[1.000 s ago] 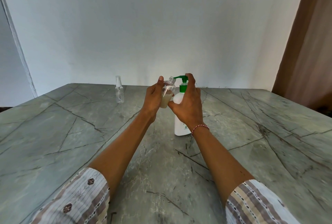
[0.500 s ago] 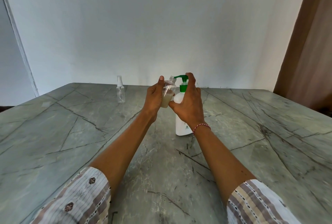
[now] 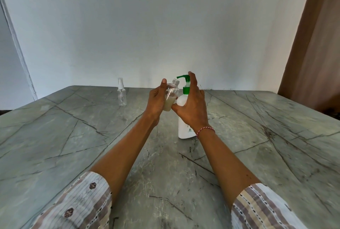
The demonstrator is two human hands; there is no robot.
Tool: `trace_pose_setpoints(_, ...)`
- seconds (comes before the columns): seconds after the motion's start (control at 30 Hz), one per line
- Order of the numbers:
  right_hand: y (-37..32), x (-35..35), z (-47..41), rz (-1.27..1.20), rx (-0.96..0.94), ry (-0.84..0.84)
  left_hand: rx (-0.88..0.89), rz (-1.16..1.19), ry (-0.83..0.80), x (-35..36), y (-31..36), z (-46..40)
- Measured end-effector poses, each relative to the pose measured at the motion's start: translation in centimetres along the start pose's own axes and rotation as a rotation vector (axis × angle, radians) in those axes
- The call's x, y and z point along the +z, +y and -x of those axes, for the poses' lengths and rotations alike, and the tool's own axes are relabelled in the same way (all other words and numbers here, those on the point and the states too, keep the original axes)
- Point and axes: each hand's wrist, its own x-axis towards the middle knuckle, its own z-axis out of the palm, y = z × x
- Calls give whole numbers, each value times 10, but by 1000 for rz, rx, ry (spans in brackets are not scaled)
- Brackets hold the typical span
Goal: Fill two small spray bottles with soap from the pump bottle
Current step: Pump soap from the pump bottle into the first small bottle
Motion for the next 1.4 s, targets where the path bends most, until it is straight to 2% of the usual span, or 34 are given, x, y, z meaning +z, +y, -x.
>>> trace_pose_setpoints(1.4,-2,0,2,12,10,14,-1,10,18,1,2,3)
